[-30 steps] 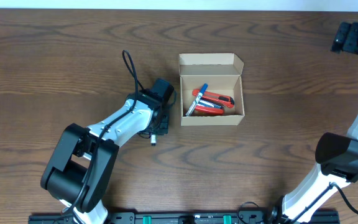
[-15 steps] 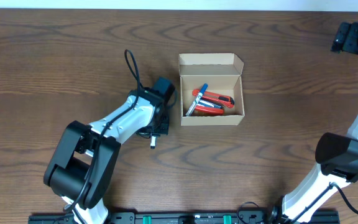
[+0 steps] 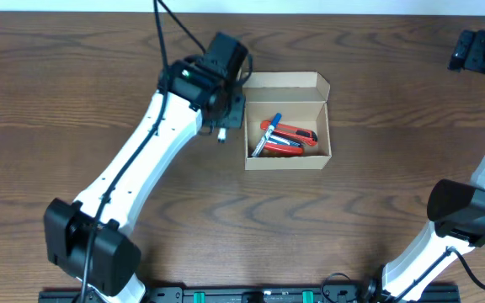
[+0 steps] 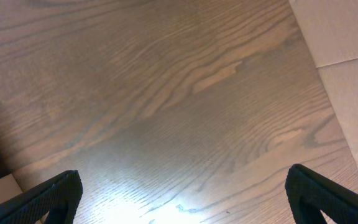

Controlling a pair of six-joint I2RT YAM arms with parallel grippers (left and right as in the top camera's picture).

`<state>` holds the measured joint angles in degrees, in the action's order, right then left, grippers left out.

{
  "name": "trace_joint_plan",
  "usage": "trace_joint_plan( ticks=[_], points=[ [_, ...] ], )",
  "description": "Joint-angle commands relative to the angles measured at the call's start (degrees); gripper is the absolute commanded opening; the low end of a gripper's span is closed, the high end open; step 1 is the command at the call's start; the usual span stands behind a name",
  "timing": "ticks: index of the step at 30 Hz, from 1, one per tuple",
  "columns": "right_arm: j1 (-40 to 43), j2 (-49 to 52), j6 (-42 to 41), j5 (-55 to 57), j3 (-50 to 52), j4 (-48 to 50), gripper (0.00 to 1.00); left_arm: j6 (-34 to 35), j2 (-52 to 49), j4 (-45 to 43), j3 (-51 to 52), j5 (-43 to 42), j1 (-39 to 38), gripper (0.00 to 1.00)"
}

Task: Pack container
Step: 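Carry the black marker over the box and release it inside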

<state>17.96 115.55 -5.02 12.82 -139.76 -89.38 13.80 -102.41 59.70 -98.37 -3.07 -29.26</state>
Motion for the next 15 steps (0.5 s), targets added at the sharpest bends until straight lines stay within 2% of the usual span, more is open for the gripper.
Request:
trace_joint_plan(
  ticks=[1, 15],
  points=[
    [0.4, -0.5, -0.7, 0.2, -0.8, -0.2, 0.99, -1.9, 0.5, 0.7, -2.9, -1.9, -1.3, 0.06],
    [0.4, -0.5, -0.7, 0.2, -0.8, -0.2, 0.99, -0.9, -2.2, -4.4, -3.1, -3.5, -7.9, 0.06]
  ],
)
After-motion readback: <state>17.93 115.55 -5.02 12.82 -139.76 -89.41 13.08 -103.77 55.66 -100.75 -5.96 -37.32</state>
